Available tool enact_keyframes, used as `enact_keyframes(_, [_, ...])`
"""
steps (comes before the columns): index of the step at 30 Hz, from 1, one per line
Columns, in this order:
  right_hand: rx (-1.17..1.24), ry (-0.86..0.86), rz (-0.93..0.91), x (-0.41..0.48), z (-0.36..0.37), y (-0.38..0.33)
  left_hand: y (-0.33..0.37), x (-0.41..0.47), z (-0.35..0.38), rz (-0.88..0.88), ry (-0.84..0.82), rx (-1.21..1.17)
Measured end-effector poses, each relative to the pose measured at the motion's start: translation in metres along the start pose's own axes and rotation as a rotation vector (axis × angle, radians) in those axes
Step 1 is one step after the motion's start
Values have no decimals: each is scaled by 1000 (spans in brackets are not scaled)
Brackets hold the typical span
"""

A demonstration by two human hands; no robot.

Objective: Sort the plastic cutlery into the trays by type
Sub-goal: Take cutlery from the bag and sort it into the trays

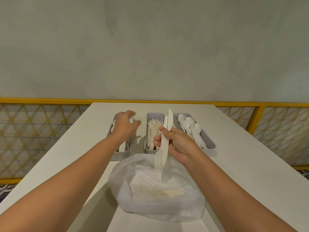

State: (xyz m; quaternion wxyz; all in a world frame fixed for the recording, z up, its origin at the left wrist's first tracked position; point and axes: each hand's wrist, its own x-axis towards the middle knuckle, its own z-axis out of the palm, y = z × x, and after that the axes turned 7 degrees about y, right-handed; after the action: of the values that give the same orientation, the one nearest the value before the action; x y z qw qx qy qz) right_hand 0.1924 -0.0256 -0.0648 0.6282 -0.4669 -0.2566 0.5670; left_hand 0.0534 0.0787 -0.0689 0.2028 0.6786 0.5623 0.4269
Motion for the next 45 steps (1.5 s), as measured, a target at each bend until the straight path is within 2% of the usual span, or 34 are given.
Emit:
enact_keyframes(2, [52,35,3,1,2,1,12,-14,-1,15,-99,-116])
enact_keyframes(5, [105,71,1,1,5,1,28,-35,-8,-114,-451,-347])
enact_keyframes(8, [154,98,-13,3,8,1,27,-47,-14,-204,-777,-369])
enact_keyframes(10, [162,119,-15,4,8,1,23,-52,-17,-228,-851,-361])
enact_keyframes(17, [51,213,-5,7,3,5,5,-49,-42,-234,-814,-384])
enact_keyframes(22, [47,174,11,12,0,5,-6,-36,-66,-188,-704,-356])
enact_keyframes(24, [44,157,30,10,3,7,-12,-29,-70,-236,-542,-458])
enact_keyframes(26, [35,124,51,6,9,10,-16,-23,-69,-331,-310,-642])
enact_keyframes(28, [30,79,69,1,17,13,-18,-21,-64,-424,-148,-841])
enact_keyframes(30, [36,46,80,-2,23,17,-14,-24,-54,-482,-114,-994])
enact_keyframes(33, [31,29,82,-3,30,20,-4,-32,-41,-505,-220,-1042])
enact_keyframes(37, [-8,23,82,-1,30,23,5,-32,-36,-490,-307,-935])
enact_keyframes(40, [-8,18,91,0,24,22,1,-18,-44,-470,-232,-794])
enact_keyframes(45, [26,92,88,6,15,12,-16,1,-48,-310,-113,-105])
